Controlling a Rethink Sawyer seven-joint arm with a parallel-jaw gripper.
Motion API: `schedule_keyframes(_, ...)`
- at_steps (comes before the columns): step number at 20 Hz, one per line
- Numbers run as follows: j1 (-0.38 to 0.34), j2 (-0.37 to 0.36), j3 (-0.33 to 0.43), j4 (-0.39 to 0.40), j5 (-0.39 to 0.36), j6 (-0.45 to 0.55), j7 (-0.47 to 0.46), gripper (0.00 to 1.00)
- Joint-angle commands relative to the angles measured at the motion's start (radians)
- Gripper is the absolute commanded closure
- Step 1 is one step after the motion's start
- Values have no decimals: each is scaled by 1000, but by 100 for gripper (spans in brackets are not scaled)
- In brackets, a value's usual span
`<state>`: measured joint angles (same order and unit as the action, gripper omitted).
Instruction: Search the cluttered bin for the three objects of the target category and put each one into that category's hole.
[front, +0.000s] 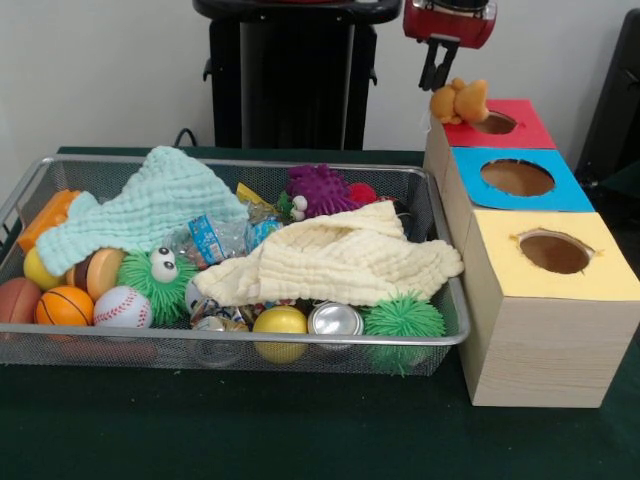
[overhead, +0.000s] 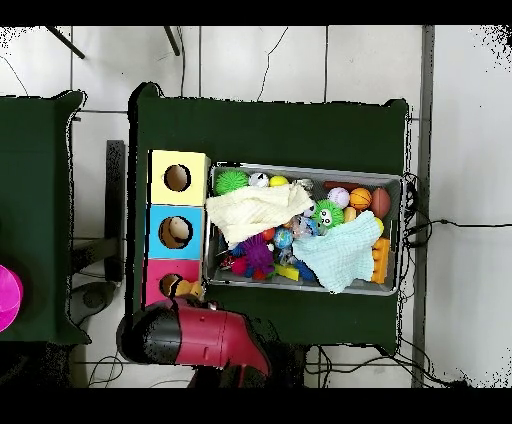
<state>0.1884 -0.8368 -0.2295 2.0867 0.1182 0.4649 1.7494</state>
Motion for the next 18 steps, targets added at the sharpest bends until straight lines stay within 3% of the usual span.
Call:
schedule_keyframes(1,6,31,1,-91,36,-40,237,100)
schedule_keyframes(11,31,25,-2,-110,62,-8,251,100)
schedule_keyframes(18,95,77,-23,-153,97,-13,306,100)
